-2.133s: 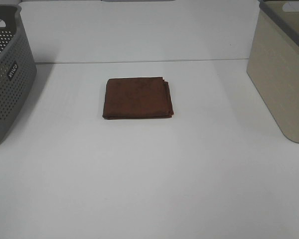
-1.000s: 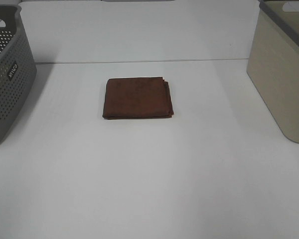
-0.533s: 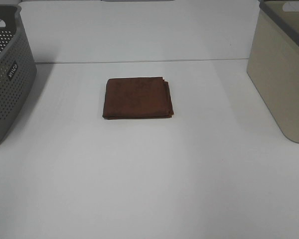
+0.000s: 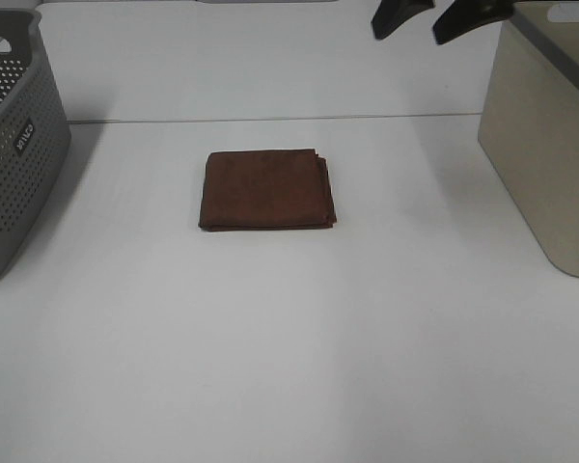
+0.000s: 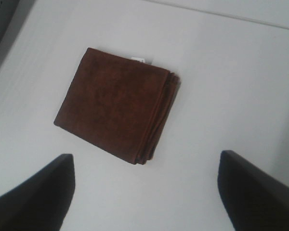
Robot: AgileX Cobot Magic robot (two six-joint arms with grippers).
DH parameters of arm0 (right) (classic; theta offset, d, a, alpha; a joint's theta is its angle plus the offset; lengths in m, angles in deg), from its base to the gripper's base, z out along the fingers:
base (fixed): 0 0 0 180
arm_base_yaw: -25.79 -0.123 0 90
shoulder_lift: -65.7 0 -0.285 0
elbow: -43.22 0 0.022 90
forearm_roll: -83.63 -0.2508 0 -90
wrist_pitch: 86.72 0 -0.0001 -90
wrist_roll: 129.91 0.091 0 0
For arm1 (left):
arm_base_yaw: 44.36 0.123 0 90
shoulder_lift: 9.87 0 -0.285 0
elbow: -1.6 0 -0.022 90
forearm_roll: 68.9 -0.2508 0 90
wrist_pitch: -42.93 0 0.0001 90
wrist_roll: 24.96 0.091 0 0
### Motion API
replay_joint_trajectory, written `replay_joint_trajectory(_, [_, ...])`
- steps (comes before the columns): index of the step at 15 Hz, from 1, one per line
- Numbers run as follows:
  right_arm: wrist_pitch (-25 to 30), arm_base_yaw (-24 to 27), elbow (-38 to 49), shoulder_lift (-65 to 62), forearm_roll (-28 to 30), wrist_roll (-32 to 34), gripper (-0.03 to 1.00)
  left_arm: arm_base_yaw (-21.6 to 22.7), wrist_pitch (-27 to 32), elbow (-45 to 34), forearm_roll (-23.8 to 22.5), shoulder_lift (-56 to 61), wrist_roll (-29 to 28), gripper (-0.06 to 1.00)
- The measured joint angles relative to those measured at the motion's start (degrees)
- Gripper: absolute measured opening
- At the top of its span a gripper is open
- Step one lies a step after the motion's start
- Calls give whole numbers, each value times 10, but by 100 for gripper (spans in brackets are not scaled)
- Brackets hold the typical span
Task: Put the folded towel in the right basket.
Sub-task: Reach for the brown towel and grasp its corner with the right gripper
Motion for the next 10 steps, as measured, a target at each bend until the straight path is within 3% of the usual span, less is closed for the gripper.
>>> replay_joint_trajectory(5, [12,-20,-52,138,-40,50,76,0,0,0,0,0,0,97])
replay_joint_trajectory(10, [83,-20,-171,288,-99,53,76,0,0,0,0,0,0,97])
